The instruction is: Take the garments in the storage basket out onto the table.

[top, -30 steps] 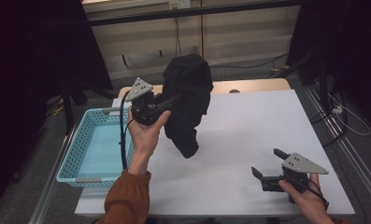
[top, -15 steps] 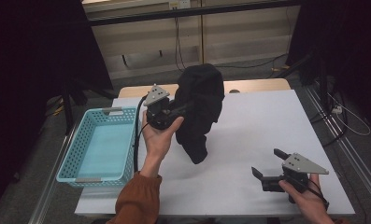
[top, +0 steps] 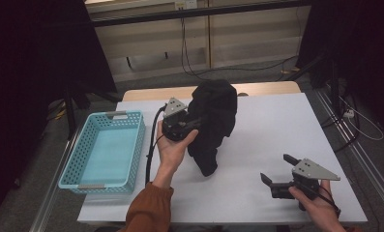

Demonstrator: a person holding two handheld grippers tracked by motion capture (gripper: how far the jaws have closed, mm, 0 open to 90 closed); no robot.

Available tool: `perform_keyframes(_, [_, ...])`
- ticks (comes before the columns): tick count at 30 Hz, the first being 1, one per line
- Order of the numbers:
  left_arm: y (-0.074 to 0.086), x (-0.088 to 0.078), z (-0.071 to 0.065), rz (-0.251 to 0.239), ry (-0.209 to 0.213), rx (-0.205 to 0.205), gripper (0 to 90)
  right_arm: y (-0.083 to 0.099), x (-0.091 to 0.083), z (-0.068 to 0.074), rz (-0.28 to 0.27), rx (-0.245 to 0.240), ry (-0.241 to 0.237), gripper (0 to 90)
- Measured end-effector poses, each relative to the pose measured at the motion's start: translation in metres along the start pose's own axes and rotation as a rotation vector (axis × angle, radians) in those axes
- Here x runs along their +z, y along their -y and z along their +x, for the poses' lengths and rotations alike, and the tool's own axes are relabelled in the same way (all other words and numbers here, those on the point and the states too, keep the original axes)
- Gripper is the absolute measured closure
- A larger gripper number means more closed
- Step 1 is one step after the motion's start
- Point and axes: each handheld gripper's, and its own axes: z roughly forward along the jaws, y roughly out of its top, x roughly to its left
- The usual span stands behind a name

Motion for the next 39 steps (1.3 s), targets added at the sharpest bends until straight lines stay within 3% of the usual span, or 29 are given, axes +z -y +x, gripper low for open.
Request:
perform_keyframes(13, [0.019,0.016,-0.008,0.066,-0.006,0.022,65.4,0.000,0.000,0.000,0.001,-0.002,0.000,0.0])
perform_keyframes(22, [0.038,0.027,-0.007,0.142,0.000,-0.001,65.1,0.000,0.000,0.000,0.000,-0.001,-0.001,0.0])
perform_keyframes(31, [0.057,0.038,-0.001,0.203,-0.001,-0.058,64.2,0.000,0.001,0.000,0.003,-0.002,0.000,0.0])
perform_keyframes(39, [0.068,0.048,0.002,0.267,-0.017,-0.062,63.8,0.000,0.000,0.000,0.004,-0.006,0.001,0.0])
